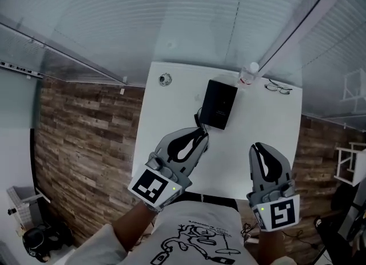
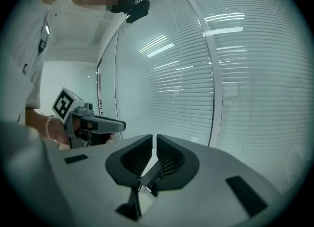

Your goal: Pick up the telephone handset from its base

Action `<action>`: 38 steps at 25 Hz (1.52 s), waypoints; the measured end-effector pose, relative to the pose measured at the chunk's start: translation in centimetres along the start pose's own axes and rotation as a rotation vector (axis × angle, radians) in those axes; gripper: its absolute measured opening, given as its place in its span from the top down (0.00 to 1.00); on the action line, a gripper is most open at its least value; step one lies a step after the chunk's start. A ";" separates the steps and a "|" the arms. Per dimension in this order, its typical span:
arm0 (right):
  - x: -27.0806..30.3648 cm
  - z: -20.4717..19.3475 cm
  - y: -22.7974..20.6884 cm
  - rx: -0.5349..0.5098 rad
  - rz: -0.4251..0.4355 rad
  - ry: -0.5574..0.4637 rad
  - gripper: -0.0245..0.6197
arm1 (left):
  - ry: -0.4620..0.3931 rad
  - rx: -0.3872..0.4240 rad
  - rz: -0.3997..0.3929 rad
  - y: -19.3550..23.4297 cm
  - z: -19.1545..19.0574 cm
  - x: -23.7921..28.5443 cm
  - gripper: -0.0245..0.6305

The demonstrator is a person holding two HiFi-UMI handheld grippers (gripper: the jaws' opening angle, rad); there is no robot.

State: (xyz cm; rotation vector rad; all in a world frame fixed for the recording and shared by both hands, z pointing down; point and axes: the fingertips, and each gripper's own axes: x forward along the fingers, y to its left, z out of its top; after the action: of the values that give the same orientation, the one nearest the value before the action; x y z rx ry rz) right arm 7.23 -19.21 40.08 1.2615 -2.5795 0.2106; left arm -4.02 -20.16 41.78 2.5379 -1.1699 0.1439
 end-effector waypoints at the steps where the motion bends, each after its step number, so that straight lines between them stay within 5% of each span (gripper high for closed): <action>1: 0.3 -0.6 0.0 0.005 0.000 0.006 0.92 | 0.011 -0.003 0.005 0.4 -0.7 0.2 0.91; 23: 8.6 -13.1 -2.1 0.099 0.008 0.130 0.92 | 0.245 -0.099 0.048 11.6 -17.9 10.4 0.77; 31: 10.3 -16.4 -2.7 0.111 0.028 0.127 0.92 | 0.282 -0.162 0.061 14.3 -22.1 13.7 0.69; 38: 10.4 -19.2 -2.6 0.141 0.048 0.159 0.93 | 0.266 -0.176 -0.002 14.4 -23.1 15.0 0.68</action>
State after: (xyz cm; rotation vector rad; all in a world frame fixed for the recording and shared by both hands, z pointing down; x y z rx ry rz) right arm 6.46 -23.99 61.53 1.1777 -2.4960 0.4893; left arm -3.83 -31.61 70.70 2.2838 -1.0276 0.3505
